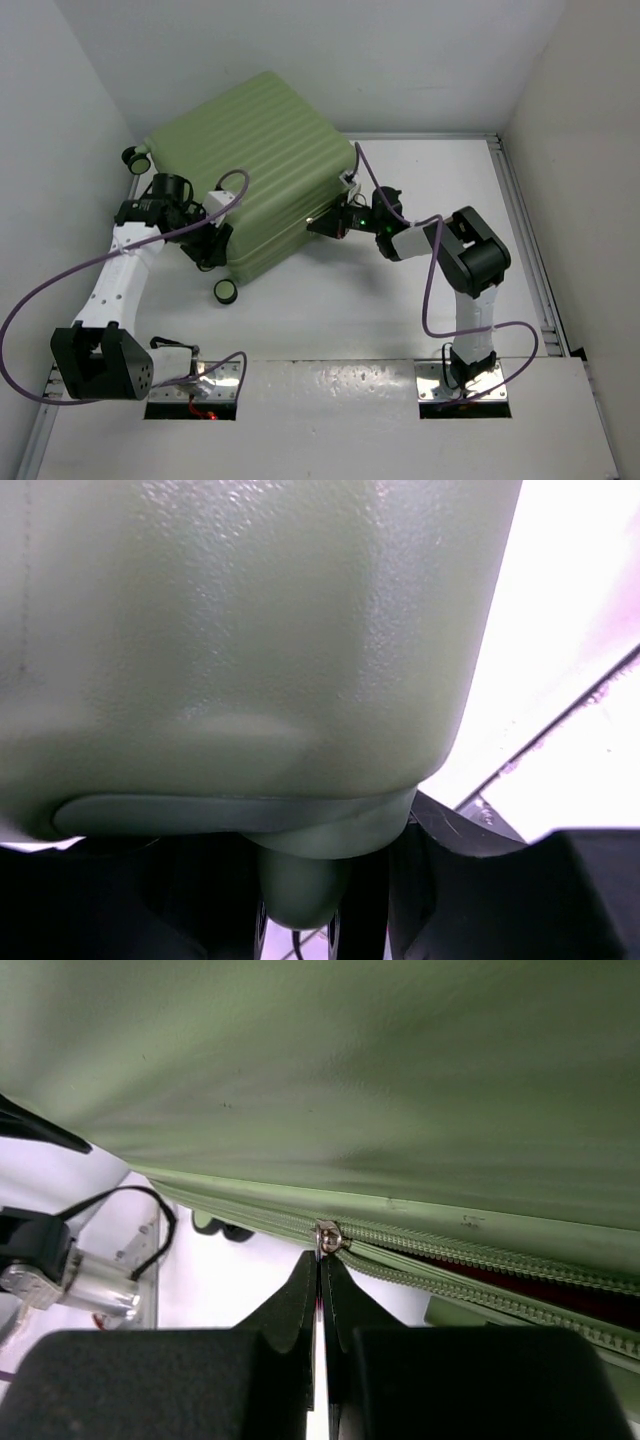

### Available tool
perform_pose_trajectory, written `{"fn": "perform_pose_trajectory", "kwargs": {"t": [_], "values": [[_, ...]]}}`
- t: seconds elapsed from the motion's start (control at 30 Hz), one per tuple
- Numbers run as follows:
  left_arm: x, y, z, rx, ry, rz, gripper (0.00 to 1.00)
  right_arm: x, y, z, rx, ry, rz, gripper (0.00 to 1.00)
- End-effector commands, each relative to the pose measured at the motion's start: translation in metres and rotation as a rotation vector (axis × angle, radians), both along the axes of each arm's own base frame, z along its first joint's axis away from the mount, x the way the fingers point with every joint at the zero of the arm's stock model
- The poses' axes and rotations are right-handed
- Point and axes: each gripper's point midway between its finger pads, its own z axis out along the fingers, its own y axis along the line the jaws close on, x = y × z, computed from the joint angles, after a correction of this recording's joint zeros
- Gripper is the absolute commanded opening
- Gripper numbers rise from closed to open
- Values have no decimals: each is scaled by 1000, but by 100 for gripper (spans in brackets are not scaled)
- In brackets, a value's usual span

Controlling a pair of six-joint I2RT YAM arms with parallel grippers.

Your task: Pack the luggage

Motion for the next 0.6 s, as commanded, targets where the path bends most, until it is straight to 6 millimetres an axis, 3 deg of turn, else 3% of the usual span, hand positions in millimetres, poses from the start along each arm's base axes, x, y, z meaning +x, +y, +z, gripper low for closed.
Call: {"fn": "perform_pose_trajectory", "kwargs": {"t": [0.0,0.03,0.17,0.23,0.27,0.33,0.57], "values": [[12,6,-17,62,-44,8,22,18,-6,26,-18,-168,-66,0],[6,10,-23,83,-32,17,15,20,-14,18,-56,-194,-83,0],[-3,33,-27,194,-81,20,7,27,-35,29,-107,-282,-133,0],[-7,45,-27,238,-104,11,0,25,-44,22,-151,-307,-137,0],[-9,51,-28,255,-99,7,0,24,-45,34,-148,-340,-135,0],[-10,61,-26,285,-118,-20,0,14,-50,23,-180,-344,-117,0],[-10,90,-21,284,-136,-82,0,-21,-44,23,-159,-361,-23,0]]}}
